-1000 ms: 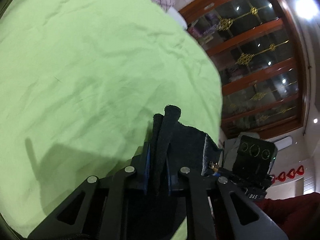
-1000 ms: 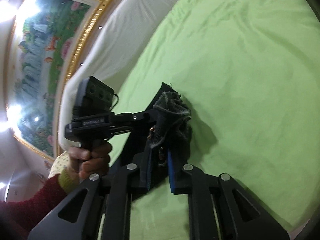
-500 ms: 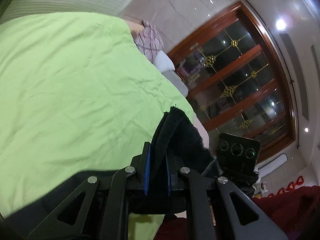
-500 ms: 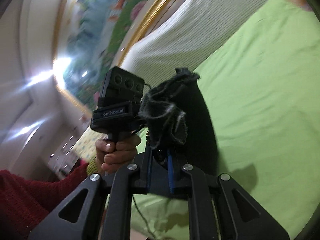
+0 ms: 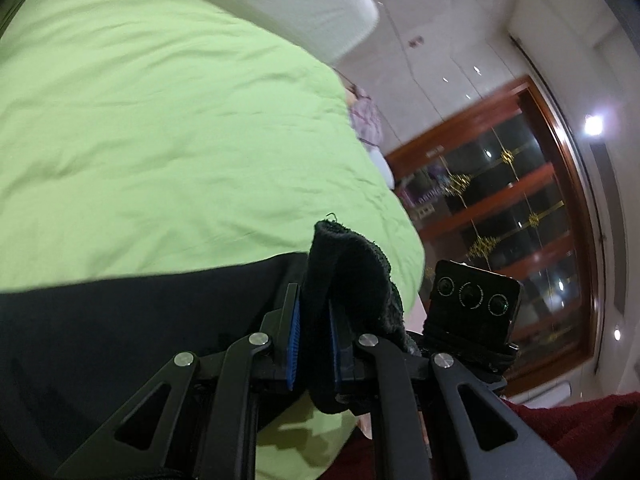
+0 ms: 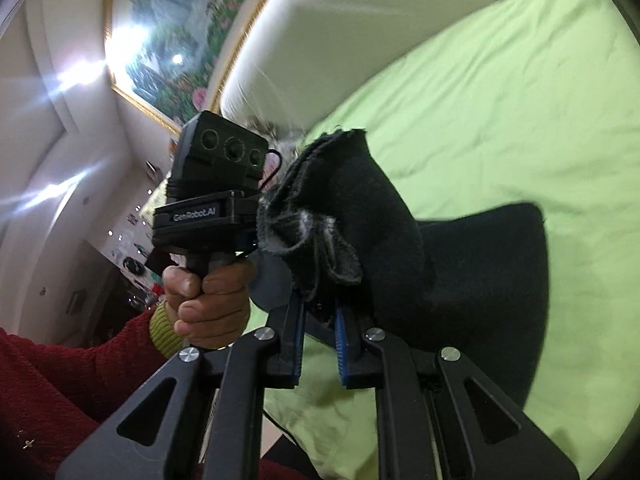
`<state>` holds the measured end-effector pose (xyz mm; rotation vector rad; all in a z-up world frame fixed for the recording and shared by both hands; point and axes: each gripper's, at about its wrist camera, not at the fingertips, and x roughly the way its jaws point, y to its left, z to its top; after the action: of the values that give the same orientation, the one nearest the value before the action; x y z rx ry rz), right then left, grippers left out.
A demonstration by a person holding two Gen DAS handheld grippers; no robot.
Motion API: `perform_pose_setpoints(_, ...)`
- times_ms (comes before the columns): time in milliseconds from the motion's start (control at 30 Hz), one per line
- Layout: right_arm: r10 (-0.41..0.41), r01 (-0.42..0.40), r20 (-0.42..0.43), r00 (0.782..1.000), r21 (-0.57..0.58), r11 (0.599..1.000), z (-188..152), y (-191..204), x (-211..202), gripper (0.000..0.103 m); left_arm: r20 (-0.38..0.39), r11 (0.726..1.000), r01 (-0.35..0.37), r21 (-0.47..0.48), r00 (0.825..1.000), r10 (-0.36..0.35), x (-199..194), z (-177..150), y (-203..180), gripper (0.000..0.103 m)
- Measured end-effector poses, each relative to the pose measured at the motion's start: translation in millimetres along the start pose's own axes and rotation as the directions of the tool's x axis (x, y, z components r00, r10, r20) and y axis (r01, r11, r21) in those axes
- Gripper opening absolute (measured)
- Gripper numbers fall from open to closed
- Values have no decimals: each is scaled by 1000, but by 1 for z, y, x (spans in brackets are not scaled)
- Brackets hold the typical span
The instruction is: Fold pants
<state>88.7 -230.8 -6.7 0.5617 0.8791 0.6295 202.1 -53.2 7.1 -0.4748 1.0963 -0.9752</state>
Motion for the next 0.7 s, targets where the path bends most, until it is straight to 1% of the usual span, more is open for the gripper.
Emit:
perform_pose_setpoints(100, -40, 40, -43, 998, 4, 999, 2, -1, 17, 14, 16, 998, -21, -67, 1000, 22, 0, -10, 25, 9)
perform_pose_setpoints(167, -87, 86, -70, 994, -4, 996, 1, -3, 29, 14, 22, 994, -32, -101, 999, 34, -1, -15, 36, 9)
perform_pose_setpoints(200, -98, 97, -78, 992, -9, 995, 1, -2, 33, 14, 25, 992, -38, -120, 999, 41, -1, -19, 42, 9)
perform_pose_setpoints(267, -131, 130, -97, 987, -20, 991, 1, -1, 41, 15, 28, 988, -50, -145, 998, 54, -1, -24, 49, 9)
perform_pose_setpoints(400, -169, 168, -121, 978, -21, 986, 6, 2, 50, 15, 41, 982, -71, -177, 996, 79, -4, -35, 58, 10)
perform_pose_setpoints(433, -173, 172, -123, 977, -22, 985, 8, 4, 50, 16, 47, 979, -77, -188, 995, 87, -5, -37, 59, 10)
perform_pose_setpoints(467, -177, 176, -126, 976, -22, 984, 9, 5, 51, 16, 50, 977, -83, -197, 994, 95, -6, -39, 60, 13)
perform_pose_setpoints(567, -175, 175, -133, 976, -9, 985, 10, 7, 52, 23, 82, 966, -100, -240, 989, 122, -15, -48, 64, 19)
perform_pose_setpoints(633, -168, 168, -137, 976, -14, 986, 11, 9, 54, 31, 108, 957, -112, -268, 983, 146, -22, -54, 65, 23)
perform_pose_setpoints(700, -166, 164, -143, 976, -21, 986, 9, 11, 56, 36, 140, 951, -129, -283, 975, 174, -30, -62, 64, 26)
